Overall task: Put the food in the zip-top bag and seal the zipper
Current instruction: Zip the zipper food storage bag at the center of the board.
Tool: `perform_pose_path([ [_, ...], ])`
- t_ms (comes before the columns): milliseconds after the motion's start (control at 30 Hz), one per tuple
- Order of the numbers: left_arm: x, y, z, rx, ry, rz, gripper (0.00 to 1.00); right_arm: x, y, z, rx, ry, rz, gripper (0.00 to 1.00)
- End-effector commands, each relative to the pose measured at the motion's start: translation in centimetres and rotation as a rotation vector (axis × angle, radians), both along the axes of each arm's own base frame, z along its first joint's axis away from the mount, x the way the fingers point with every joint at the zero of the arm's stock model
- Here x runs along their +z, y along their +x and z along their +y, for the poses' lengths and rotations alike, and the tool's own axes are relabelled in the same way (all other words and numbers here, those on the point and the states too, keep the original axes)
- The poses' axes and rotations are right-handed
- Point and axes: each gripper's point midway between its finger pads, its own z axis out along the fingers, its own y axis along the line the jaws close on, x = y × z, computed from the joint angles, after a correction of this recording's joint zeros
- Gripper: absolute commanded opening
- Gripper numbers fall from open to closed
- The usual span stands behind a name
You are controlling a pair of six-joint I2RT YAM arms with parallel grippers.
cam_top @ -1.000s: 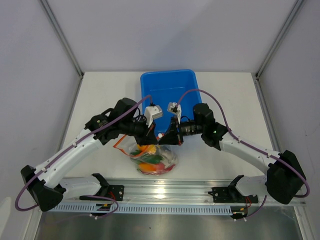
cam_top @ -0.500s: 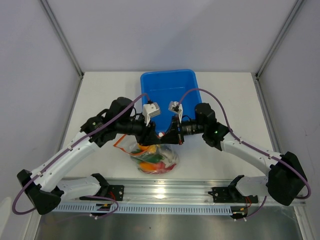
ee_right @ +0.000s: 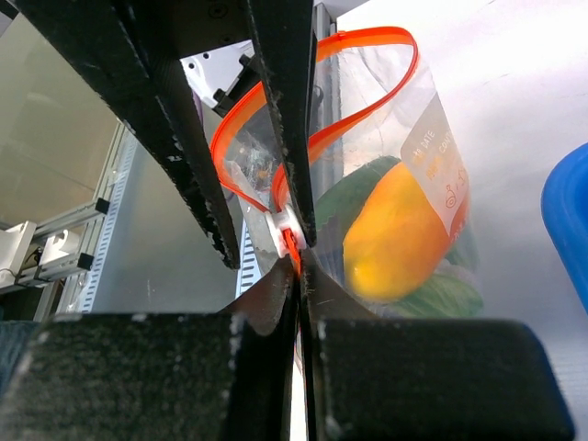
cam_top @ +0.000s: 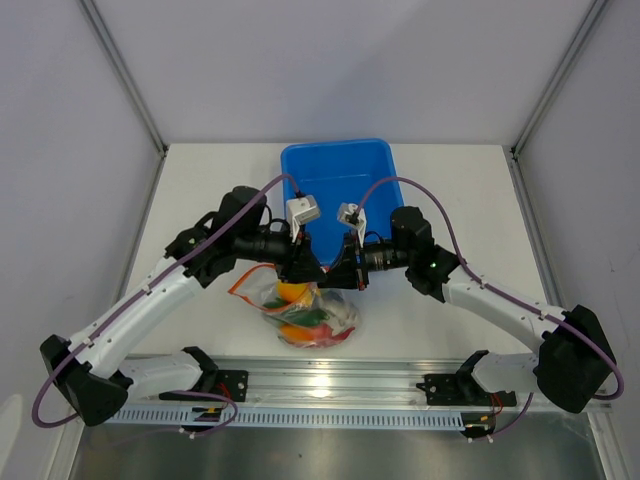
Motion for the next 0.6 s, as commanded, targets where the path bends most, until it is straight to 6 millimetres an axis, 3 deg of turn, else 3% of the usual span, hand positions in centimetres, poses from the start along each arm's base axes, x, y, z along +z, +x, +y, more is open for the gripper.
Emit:
perform_pose_path([
  [0,1.5,0.1,-0.7,-0.029,-0.058,-0.009,0.31,2.2,-0.6,0.0,0.03,0.065,-0.08,0.0],
  [133,1.4,0.3,-0.6,-0.026,-0.06,-0.001,0.25,2.2,-0.6,0.1,0.029,0.066,-0.085,0.0],
  [267,1.2,0.4,-0.5,-0.019,-0.049,-0.001,0.06,2.3,-0.1,0.1,-0.006,0.064,-0.077,0.0],
  [333,0.9,0.3,-0.4,-0.017,-0.038,0.005,0.01,2.5,0.1,0.2,-0.018,0.074,-0.077,0.0],
  [567,0.0,0.4,0.3,0.005,0.006,0.014,0.01,3.5,0.6,0.5,-0.08,0.132,-0.061,0.0],
])
